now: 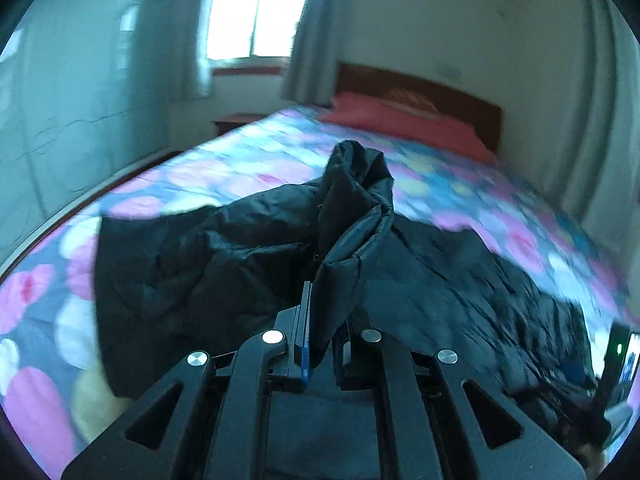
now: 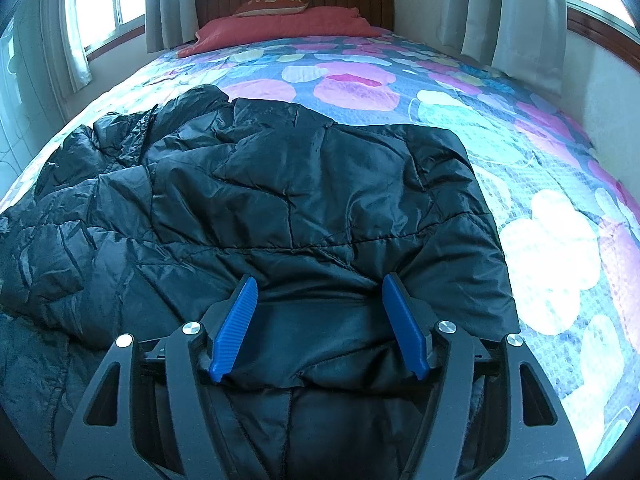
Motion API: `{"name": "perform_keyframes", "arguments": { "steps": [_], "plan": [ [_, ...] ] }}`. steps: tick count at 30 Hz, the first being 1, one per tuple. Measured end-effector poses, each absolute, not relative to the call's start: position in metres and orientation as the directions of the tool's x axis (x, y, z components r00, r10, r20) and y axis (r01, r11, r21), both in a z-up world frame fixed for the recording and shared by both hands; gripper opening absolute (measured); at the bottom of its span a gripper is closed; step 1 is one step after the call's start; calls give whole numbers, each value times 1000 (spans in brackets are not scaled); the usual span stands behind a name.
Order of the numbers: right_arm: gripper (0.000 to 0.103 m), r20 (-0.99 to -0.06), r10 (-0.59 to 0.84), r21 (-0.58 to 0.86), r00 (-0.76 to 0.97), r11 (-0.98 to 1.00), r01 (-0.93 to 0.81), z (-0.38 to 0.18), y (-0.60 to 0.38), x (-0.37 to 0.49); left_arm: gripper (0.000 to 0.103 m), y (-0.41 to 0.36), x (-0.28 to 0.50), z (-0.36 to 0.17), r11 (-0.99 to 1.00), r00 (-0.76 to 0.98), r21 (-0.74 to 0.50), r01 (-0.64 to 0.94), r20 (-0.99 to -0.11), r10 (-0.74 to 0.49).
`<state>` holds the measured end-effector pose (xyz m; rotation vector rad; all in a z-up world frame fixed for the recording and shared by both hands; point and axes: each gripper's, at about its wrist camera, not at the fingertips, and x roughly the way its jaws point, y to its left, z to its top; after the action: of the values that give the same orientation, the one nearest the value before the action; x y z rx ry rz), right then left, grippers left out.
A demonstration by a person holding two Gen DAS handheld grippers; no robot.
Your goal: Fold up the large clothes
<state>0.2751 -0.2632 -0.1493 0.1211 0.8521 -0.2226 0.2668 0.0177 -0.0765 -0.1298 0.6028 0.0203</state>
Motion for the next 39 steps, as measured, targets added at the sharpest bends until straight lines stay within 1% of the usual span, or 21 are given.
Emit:
{"name": "perform_keyframes", "arguments": {
  "steps": [5,9,11,12,13,14,15,16,18,22,26,28,31,34,39],
  "plan": [
    [66,-756,-145,19,639,970,243,-150,-263,274,8,-38,270,-103,997,778,-64,39,-624,-71],
    [68,-754,-137,26,642,971,239,-151,-263,274,8,-58,278,-116,996,732,-46,82,-675,-91],
    [69,-754,-133,30,644,971,236,-150,-263,276,11,-65,279,-119,994,712,-40,104,-694,-103],
    [69,-753,-132,32,644,971,235,-151,-263,275,19,-72,281,-121,992,707,-39,118,-699,-111],
    [69,-753,-130,33,645,972,234,-151,-263,277,30,-83,286,-121,989,698,-41,142,-704,-130],
    [70,-753,-130,33,645,972,234,-151,-263,277,37,-84,283,-119,986,694,-48,160,-705,-147],
    [70,-753,-130,32,645,972,234,-151,-263,276,47,-85,279,-116,983,692,-57,175,-703,-164],
    [70,-752,-131,32,646,972,234,-151,-262,275,52,-91,277,-116,981,694,-61,182,-699,-172],
    [70,-752,-130,33,646,972,235,-151,-262,276,54,-97,270,-112,978,701,-69,198,-687,-190],
    [71,-752,-131,32,646,972,234,-151,-262,276,54,-82,248,-100,975,705,-90,203,-678,-209],
    [71,-756,-144,11,638,973,232,-144,-257,276,54,-44,228,-90,988,739,-58,141,-658,-144],
    [72,-754,-131,35,644,971,238,-135,-254,271,54,-19,221,-87,995,755,-41,95,-648,-99],
    [73,-732,-47,135,679,968,213,-116,-238,265,54,18,215,-84,999,773,-32,15,-633,-32],
    [74,-722,41,192,691,971,143,-103,-209,270,54,52,218,-89,997,765,-32,-63,-644,27],
    [74,-729,160,264,666,963,57,-103,-164,292,54,84,219,-96,990,754,-47,-131,-654,69]
  ]
}}
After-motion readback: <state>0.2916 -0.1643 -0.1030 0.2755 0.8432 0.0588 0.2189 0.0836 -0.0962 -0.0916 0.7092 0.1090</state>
